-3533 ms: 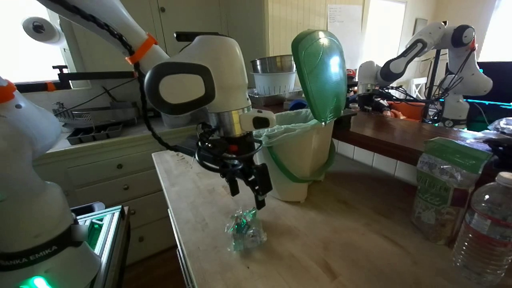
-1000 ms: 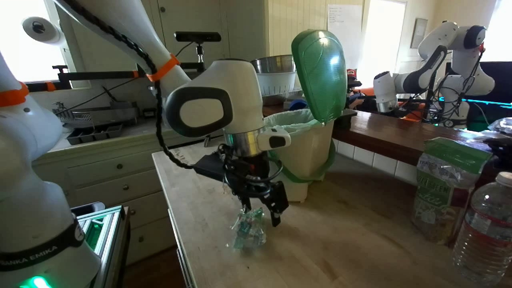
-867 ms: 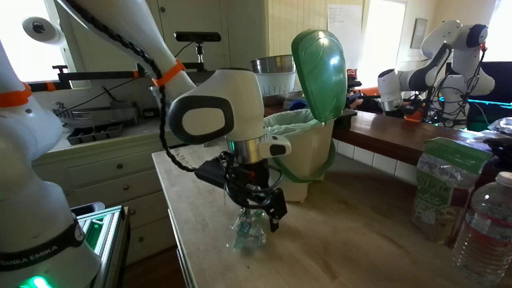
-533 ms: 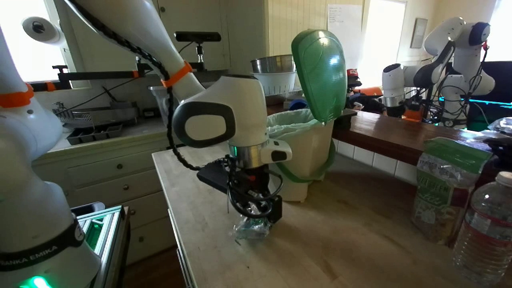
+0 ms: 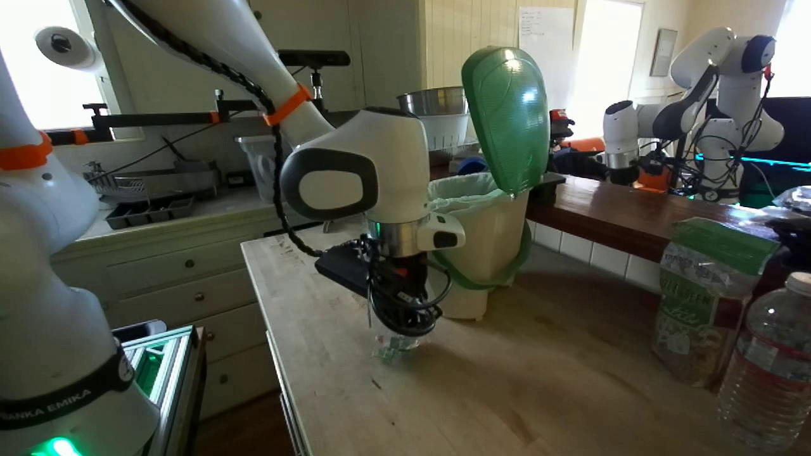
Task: Put the plastic in the bin
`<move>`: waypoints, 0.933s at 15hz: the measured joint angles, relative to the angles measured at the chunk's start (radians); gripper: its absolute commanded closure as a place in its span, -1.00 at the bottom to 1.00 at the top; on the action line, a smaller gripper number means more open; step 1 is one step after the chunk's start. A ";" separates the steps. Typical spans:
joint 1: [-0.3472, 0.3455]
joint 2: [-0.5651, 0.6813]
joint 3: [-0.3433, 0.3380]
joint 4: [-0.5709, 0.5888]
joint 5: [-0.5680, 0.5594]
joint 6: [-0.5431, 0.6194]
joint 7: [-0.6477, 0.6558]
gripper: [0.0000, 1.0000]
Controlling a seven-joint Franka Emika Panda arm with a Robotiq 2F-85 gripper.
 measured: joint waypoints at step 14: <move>0.004 -0.262 0.013 -0.038 -0.267 -0.194 0.318 1.00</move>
